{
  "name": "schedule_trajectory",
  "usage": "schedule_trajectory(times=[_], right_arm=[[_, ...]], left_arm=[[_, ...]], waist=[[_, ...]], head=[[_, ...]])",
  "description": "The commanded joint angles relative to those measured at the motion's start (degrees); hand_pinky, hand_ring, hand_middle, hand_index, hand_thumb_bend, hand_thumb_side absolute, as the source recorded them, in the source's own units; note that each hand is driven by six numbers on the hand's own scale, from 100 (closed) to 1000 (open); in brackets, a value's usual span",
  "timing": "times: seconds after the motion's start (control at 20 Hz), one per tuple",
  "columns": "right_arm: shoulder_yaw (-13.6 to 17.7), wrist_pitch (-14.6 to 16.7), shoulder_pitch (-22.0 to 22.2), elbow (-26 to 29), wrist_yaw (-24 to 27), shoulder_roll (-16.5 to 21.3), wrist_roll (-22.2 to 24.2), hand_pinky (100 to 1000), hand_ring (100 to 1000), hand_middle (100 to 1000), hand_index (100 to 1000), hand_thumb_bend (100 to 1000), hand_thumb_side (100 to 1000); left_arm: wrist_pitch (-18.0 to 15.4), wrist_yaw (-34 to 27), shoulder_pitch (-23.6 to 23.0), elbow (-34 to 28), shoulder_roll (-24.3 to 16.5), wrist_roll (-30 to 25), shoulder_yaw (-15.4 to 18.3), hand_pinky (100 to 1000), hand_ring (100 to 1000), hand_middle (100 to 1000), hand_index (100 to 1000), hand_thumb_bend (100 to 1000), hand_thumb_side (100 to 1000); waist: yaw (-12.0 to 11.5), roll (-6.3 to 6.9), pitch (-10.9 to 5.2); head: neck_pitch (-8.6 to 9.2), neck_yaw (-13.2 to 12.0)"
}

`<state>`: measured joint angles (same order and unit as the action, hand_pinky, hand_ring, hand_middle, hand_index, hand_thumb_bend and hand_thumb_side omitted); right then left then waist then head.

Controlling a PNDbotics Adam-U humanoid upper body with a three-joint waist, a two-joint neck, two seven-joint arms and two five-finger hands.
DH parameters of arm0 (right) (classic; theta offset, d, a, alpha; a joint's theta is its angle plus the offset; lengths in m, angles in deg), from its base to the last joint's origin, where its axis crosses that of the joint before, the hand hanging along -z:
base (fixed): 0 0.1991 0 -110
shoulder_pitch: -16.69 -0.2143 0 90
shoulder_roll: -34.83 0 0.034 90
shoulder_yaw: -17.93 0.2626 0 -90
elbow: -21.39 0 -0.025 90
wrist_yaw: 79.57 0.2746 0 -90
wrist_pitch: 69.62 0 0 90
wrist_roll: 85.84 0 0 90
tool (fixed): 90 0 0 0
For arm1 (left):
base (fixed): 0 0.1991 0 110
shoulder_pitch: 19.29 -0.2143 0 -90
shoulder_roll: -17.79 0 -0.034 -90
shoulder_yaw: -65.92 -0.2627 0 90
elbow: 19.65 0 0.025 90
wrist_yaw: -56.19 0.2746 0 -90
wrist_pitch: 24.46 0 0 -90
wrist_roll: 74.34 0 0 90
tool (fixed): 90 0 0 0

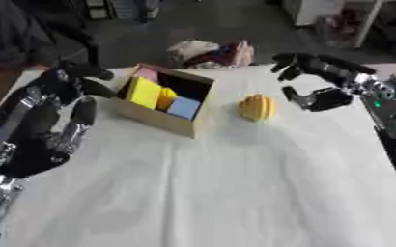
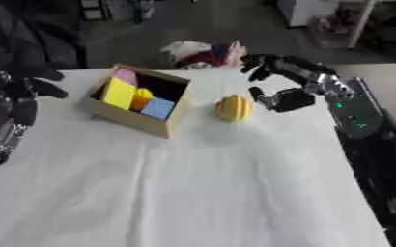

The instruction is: Pick up objects on the table and place them in the box.

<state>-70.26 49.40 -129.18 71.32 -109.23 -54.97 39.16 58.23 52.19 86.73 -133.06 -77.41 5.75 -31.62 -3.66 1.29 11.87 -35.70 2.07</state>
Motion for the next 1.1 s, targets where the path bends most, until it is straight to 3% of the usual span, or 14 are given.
schedule_trajectory(times=[0.05,0.35,0.45,0.6,0.75,1.0,1.1], right_arm=[[2.85,-1.3,-1.68,-3.38,-3.15,0.44,-1.63,917,914,912,1000,100,413],[3.68,-6.38,-2.81,-10.96,-8.28,0.91,-6.66,933,932,923,1000,100,432],[2.91,-8.2,-2.83,-12.49,-10.1,1.29,-8.48,943,944,929,1000,100,401],[2.11,-10.89,-2.78,-13.39,-12.8,2.18,-11.17,967,969,940,1000,100,276],[0.23,-13.66,-2.88,-14.19,-15.56,3.07,-13.94,980,984,940,1000,100,251],[-3.63,-18.08,-3.06,-16.53,-19.99,2.68,-18.36,974,974,894,982,100,283],[-5.52,-19.67,-2.96,-18.41,-21.64,1.94,-20.02,969,968,867,968,100,335]], left_arm=[[2.06,0.21,-2.05,-1.15,2.88,-0.73,-0.17,764,669,713,821,100,575],[3.62,2.13,-3.83,-1.18,7.17,-2.9,-1.1,758,657,697,820,100,586],[3.73,2.61,-4.25,-1.18,7.65,-2.9,-0.92,757,655,694,819,100,589],[3.96,3.28,-4.72,-1.18,8.0,-2.64,-0.68,756,653,692,819,100,593],[4.21,3.88,-4.93,-1.18,8.29,-2.35,-0.59,755,652,691,819,100,594],[4.44,4.53,-5.02,-1.18,8.87,-2.35,-0.87,753,650,690,820,100,594],[4.35,4.67,-4.99,-1.18,9.07,-2.48,-1.0,752,648,690,820,100,591]], waist=[[-1.82,-0.3,-1.54],[-6.15,-1.05,-1.73],[-6.68,-1.33,-1.69],[-7.11,-1.72,-1.69],[-7.36,-2.14,-1.71],[-7.49,-2.45,-1.64],[-7.55,-2.43,-1.58]], head=[[-0.14,3.37],[0.29,7.85],[0.44,8.39],[0.76,8.73],[0.89,8.87],[1.22,8.97],[1.18,9.01]])
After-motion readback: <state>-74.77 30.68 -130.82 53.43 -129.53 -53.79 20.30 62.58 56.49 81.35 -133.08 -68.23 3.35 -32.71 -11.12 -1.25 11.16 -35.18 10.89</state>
